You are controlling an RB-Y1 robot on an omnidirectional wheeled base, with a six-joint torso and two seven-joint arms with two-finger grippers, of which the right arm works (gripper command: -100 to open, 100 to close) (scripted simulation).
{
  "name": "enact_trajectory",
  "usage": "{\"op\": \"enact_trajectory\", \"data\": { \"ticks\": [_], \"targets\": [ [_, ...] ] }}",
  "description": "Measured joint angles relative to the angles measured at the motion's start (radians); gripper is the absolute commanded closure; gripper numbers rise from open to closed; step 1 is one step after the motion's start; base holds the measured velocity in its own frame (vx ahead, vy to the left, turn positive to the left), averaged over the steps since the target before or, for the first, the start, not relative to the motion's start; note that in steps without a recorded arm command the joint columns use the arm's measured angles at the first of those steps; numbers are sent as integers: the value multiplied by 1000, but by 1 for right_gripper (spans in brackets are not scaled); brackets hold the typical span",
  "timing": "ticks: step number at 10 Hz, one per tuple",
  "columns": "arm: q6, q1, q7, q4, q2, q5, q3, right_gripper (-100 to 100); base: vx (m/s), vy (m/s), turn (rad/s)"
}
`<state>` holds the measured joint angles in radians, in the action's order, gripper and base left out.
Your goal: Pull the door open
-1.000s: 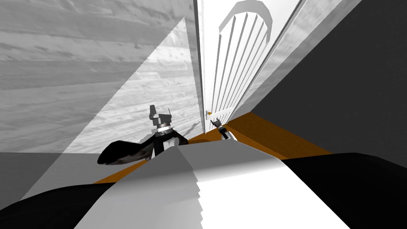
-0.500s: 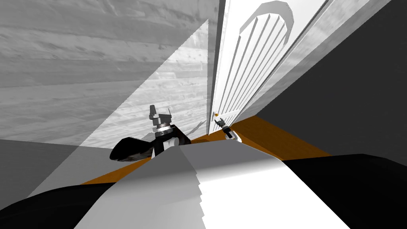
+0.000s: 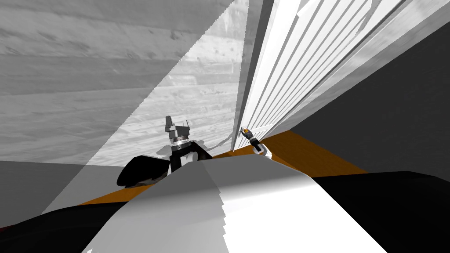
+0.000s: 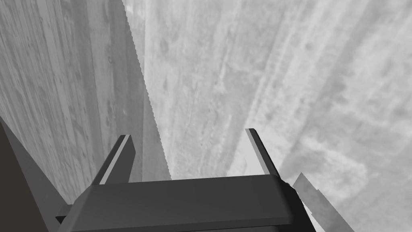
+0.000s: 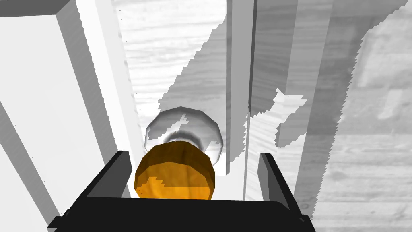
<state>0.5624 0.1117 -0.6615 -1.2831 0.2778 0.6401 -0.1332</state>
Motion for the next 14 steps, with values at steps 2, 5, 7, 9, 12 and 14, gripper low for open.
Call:
{"op": "enact_trajectory", "data": {
  "ticks": [2, 5, 7, 9, 12, 14],
  "targets": [
    [-3, -2, -3, -1, 1, 0, -4, 100, -24, -19, 3],
    [-3, 0, -3, 2, 1, 1, -2, 100, -9, -2, -2],
    [-5, -2, 9, 6, 2, -11, -1, 100, -48, -33, 61],
    [-7, -12, 42, 15, 4, -38, 3, 100, -54, -36, 57],
    [-9, -25, 98, 28, 5, -83, 13, 100, -69, -39, 66],
    [-12, -38, 147, 39, 7, -122, 21, 100, -82, -51, 78]
  ]
}}
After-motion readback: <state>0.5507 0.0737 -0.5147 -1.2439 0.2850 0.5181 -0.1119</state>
